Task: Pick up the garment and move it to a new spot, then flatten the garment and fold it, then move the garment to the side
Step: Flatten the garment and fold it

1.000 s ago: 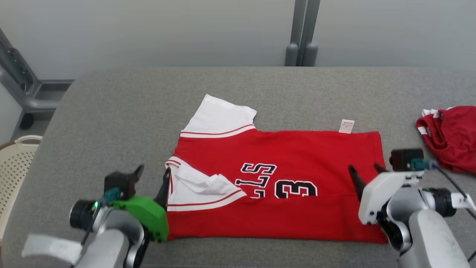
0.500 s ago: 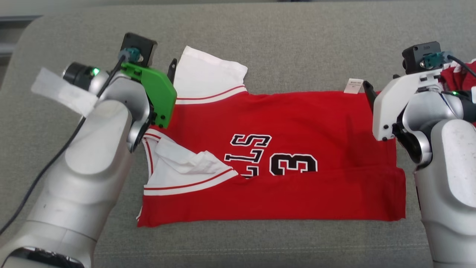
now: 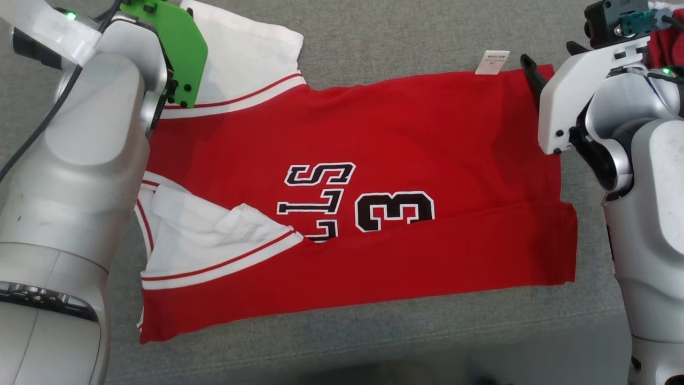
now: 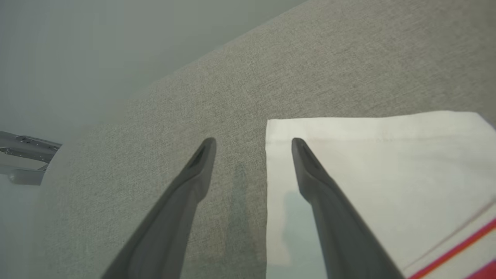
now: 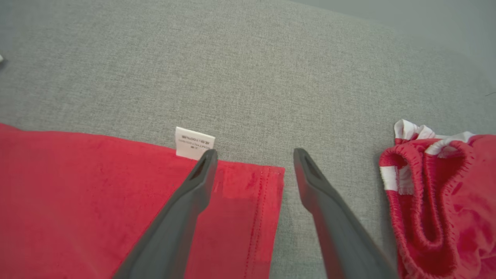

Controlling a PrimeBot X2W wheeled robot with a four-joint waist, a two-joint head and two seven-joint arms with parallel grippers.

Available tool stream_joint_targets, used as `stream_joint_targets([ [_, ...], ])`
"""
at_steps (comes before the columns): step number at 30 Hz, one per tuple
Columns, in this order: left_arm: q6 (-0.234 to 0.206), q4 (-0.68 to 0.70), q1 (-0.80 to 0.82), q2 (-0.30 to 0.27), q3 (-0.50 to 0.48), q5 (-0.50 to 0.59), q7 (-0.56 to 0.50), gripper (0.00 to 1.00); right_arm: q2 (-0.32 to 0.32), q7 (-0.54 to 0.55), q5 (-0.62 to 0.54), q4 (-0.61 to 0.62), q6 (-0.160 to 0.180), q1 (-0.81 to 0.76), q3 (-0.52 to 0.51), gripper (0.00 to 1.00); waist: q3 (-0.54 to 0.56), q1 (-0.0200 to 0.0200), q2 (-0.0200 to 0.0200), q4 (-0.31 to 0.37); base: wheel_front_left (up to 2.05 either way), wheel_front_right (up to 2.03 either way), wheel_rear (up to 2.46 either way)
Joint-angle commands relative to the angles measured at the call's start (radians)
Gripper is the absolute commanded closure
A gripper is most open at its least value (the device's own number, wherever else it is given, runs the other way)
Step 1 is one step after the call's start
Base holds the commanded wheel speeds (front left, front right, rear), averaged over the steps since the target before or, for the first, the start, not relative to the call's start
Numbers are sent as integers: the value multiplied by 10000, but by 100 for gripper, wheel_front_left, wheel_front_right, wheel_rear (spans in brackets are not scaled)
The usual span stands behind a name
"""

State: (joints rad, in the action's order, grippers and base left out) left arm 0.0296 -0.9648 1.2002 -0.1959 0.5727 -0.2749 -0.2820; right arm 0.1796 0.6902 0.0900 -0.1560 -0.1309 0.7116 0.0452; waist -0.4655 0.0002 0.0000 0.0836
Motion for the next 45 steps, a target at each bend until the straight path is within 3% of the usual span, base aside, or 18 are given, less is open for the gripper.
stream_joint_targets([
  [1,-90,-216,271,-55,3,74,-43,0,59,-85,60,63,6,166,8,0,-735,-2,0,583,0,0,0],
  [9,-510,-1071,813,-123,27,114,53,0,26,-259,104,18,6,207,-3,0,-1097,-2,0,718,0,0,0],
  [14,-550,-1472,1002,-141,46,51,71,3,68,-258,112,-60,6,151,28,0,-1176,-2,0,711,0,0,0],
  [15,-521,-1545,1038,-102,39,3,47,25,94,-207,124,-78,6,135,39,0,-1186,-2,0,693,0,0,0],
  [16,-479,-1645,1061,-56,68,2,-44,55,151,-160,108,-95,8,132,57,0,-1192,-2,0,665,0,0,0],
  [17,-387,-1795,1072,35,64,-92,-156,100,254,-9,159,-115,6,178,174,0,-1212,-2,0,609,0,0,0],
  [22,-314,-1974,1066,327,92,-201,-133,100,822,346,460,51,6,455,885,0,-1261,-2,0,442,0,0,0],
  [29,-331,-2158,983,868,85,-455,169,100,3234,633,1543,188,9,1388,3412,0,-1247,-2,0,131,0,0,0],
  [33,-277,-2290,1004,988,126,-536,342,100,3945,648,2240,15,8,1812,4093,0,-1204,-2,0,42,0,0,0],
  [45,-168,-2569,1245,1234,275,-729,624,100,4397,18,2937,-923,3,1828,4979,0,-1347,-2,0,-148,0,0,0],
])
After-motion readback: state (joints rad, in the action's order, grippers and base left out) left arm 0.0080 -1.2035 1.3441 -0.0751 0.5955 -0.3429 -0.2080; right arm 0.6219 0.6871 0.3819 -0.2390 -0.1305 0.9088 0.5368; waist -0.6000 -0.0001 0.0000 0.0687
